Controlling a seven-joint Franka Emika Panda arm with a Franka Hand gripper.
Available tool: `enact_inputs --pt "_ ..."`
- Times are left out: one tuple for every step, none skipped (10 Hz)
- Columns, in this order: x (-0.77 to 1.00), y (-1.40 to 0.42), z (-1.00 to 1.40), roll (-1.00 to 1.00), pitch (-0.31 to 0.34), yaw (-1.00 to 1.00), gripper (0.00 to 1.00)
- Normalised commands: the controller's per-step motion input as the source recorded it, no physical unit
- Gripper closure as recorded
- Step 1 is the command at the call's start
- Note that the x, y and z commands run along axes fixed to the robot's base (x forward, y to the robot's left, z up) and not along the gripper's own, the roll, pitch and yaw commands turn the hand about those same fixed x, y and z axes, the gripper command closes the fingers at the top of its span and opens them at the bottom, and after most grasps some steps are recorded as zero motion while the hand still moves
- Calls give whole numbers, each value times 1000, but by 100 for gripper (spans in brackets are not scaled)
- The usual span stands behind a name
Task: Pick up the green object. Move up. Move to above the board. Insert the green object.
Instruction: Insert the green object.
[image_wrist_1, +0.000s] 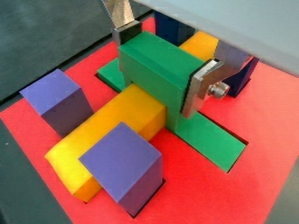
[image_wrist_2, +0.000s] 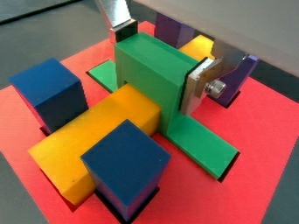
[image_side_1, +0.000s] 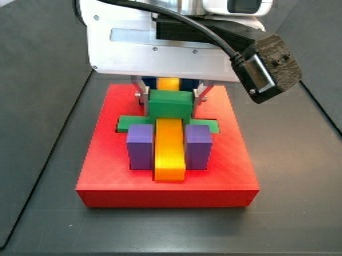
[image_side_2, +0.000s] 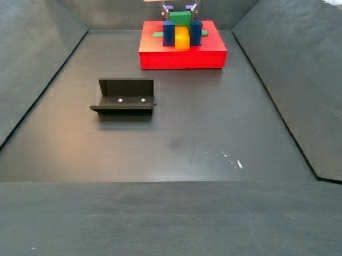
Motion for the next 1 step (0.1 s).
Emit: enact_inputs --pt "0 0 0 0 0 0 100"
